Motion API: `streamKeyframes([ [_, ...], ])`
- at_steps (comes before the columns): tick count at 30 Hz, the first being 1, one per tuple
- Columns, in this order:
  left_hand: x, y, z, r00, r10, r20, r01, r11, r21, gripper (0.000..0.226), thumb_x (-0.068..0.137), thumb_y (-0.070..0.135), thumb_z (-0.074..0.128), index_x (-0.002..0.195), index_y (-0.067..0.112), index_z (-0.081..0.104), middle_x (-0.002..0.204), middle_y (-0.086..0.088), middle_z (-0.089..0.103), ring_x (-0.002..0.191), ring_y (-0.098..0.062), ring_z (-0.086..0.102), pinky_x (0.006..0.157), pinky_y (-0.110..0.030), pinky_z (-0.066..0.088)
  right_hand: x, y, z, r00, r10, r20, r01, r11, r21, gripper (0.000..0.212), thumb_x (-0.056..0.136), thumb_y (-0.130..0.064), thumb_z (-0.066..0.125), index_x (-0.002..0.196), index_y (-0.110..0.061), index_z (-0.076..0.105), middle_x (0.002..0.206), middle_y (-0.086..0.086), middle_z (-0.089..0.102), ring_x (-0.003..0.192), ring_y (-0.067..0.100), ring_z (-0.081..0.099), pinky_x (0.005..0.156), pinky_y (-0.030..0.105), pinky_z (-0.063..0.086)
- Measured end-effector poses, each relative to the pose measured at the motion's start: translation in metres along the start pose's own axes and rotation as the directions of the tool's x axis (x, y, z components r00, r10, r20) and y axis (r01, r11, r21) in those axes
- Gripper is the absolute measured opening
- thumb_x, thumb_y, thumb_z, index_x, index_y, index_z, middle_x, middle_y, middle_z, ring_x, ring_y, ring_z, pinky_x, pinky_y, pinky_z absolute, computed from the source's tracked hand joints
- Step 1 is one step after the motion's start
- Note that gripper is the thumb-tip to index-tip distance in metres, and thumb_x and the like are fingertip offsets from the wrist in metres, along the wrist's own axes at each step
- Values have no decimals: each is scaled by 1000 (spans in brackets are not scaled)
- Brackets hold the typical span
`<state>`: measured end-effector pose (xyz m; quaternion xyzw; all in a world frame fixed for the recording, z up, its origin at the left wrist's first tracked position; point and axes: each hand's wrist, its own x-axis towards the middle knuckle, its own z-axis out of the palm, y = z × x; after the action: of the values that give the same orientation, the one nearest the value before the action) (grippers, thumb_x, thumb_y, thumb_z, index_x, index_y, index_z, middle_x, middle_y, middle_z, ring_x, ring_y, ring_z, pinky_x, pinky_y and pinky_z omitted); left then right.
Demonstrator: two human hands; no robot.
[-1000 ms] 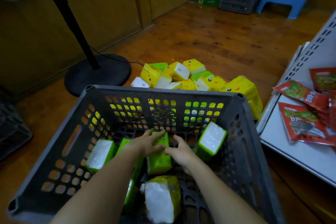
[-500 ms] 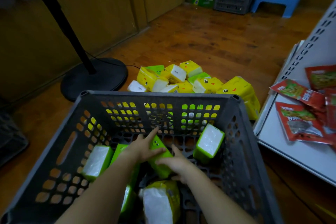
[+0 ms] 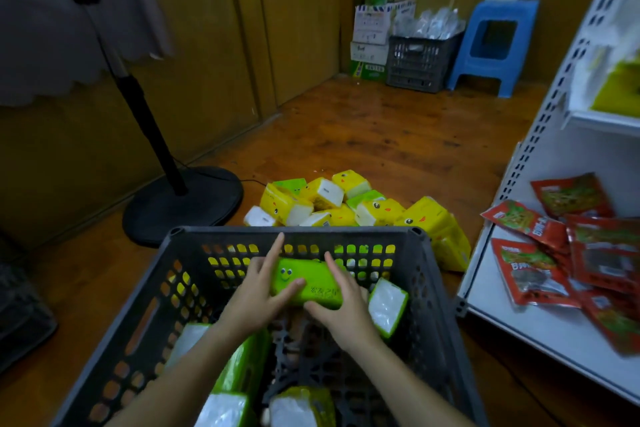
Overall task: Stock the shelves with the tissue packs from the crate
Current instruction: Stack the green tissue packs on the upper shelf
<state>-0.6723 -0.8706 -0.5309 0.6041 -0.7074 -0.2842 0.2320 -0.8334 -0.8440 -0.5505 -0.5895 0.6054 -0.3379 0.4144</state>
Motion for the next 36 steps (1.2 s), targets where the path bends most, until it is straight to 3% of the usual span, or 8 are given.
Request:
streamKeyframes([
  [3, -2, 23, -20, 990, 112, -88, -117, 992, -53, 78, 80, 65, 47, 139, 55, -3, 147, 12, 26, 134, -7, 31, 95, -22, 33, -3, -29, -21, 988, -151, -19, 152, 987, 45, 80, 80, -25, 69, 127, -59, 15, 155, -7, 12, 142, 9, 8, 108, 25, 19],
  [8, 13, 83, -61, 942, 242, -234, -280, 949, -144, 70, 76, 64, 53, 131, 64, 9, 144, 14, 37, 132, -12, 41, 103, -36, 42, -3, -89, -72, 924, -330, -191, 351, 933, 83, 69, 83, -27, 68, 122, -60, 22, 144, -22, 13, 125, -14, 8, 100, 15, 19],
  [14, 32, 213, -116, 862, 301, -408, -453, 819, -354, 66, 73, 46, 58, 133, 42, 32, 127, 16, 51, 111, -8, 57, 78, -18, 53, -8, -188, -180, 803, -454, -385, 507, 861, 43, 66, 78, -31, 73, 120, -60, 30, 140, -13, 29, 129, 0, 30, 105, 28, 35],
  [18, 43, 321, -176, 849, 329, -414, -505, 735, -452, 66, 72, 46, 58, 134, 37, 37, 130, 9, 53, 113, -10, 56, 79, -22, 55, -22, -278, -258, 743, -481, -465, 532, 846, -26, 56, 73, -35, 69, 116, -55, 38, 138, -9, 34, 125, -2, 34, 98, 15, 38],
  [25, 56, 482, -280, 846, 423, -323, -532, 677, -509, 58, 81, 47, 62, 133, 43, 36, 137, -2, 48, 120, -15, 54, 92, -44, 53, -54, -423, -377, 714, -439, -545, 478, 875, -78, 51, 75, -37, 68, 114, -55, 40, 140, -5, 35, 130, 7, 35, 103, 25, 38],
  [28, 56, 533, -312, 844, 450, -292, -535, 675, -508, 58, 81, 46, 62, 133, 45, 36, 136, 0, 49, 121, -14, 53, 94, -43, 52, -69, -470, -415, 701, -424, -573, 440, 890, -120, 50, 74, -38, 69, 111, -57, 40, 139, -9, 36, 129, 1, 33, 96, 8, 32],
  [33, 43, 595, -353, 840, 465, -278, -541, 682, -493, 53, 85, 41, 62, 130, 49, 35, 136, 4, 48, 124, -10, 50, 95, -32, 51, -97, -533, -460, 724, -390, -569, 387, 912, -133, 51, 79, -31, 71, 113, -55, 41, 141, -14, 32, 132, -2, 27, 103, 19, 30],
  [36, 39, 632, -368, 845, 483, -229, -528, 684, -503, 54, 83, 40, 61, 129, 50, 34, 136, 9, 48, 125, -6, 47, 96, -32, 49, -113, -555, -491, 724, -378, -577, 361, 920, -149, 50, 80, -27, 71, 113, -52, 42, 138, -22, 30, 129, -13, 23, 102, 10, 27],
])
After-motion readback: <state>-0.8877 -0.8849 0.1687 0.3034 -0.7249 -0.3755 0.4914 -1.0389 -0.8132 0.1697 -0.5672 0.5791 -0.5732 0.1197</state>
